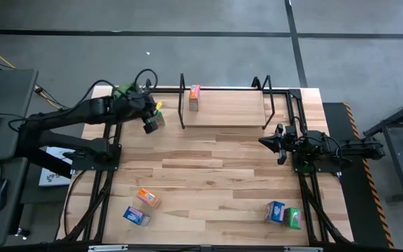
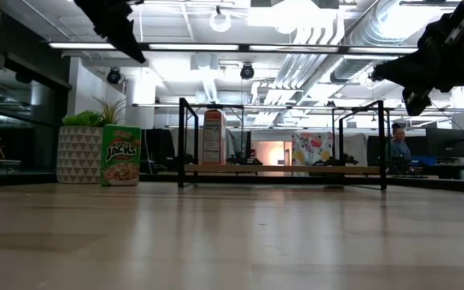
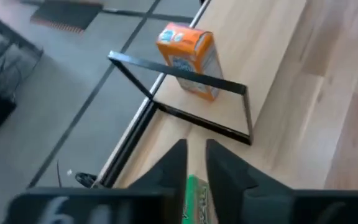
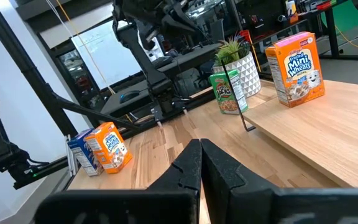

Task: Stack cereal on shelf
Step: Put the top orange cereal box on the shelf

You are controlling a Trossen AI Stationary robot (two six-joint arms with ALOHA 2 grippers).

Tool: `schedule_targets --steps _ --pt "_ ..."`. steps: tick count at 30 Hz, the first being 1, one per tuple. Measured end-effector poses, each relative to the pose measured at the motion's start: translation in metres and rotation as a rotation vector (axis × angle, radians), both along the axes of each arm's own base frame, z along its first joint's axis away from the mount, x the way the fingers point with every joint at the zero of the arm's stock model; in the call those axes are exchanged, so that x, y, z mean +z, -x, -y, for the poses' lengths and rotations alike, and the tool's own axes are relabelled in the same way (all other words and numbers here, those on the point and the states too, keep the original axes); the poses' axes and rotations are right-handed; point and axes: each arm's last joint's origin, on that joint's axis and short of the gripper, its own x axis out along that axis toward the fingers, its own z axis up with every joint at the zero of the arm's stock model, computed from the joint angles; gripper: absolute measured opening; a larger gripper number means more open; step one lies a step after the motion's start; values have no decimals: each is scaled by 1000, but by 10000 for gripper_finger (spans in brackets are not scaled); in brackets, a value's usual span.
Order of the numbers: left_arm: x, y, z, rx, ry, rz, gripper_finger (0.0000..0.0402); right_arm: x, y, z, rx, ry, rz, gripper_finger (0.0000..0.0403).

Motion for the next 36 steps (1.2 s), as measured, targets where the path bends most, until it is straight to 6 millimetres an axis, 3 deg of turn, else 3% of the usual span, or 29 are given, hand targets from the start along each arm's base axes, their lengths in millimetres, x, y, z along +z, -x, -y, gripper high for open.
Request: schedule_targets --steps 4,7,14,18,22,25,28,31,34,36 --pt "-7 -5 1 0 105 4 117 0 0 0 0 0 0 0" --pt "-11 -6 10 -88 289 28 166 0 0 0 0 0 0 0" --pt "-10 -14 55 -346 712 83 246 0 0 0 0 0 0 0" --pt "-11 -19 93 -444 683 67 254 0 0 0 0 0 1 0" --pt "-12 -21 111 -433 428 84 255 0 0 0 0 0 -1 0" --pt "-4 -29 103 -296 198 131 252 0 0 0 0 0 -2 0" --pt "6 -51 77 -205 187 129 226 0 0 0 0 0 -4 0" --pt "9 -81 47 -181 236 71 161 0 0 0 0 0 -5 0" --pt "7 -112 12 -131 173 -59 59 0 0 0 0 0 -6 0" --pt "6 -131 -15 -66 172 -99 17 0 0 0 0 0 -6 0"
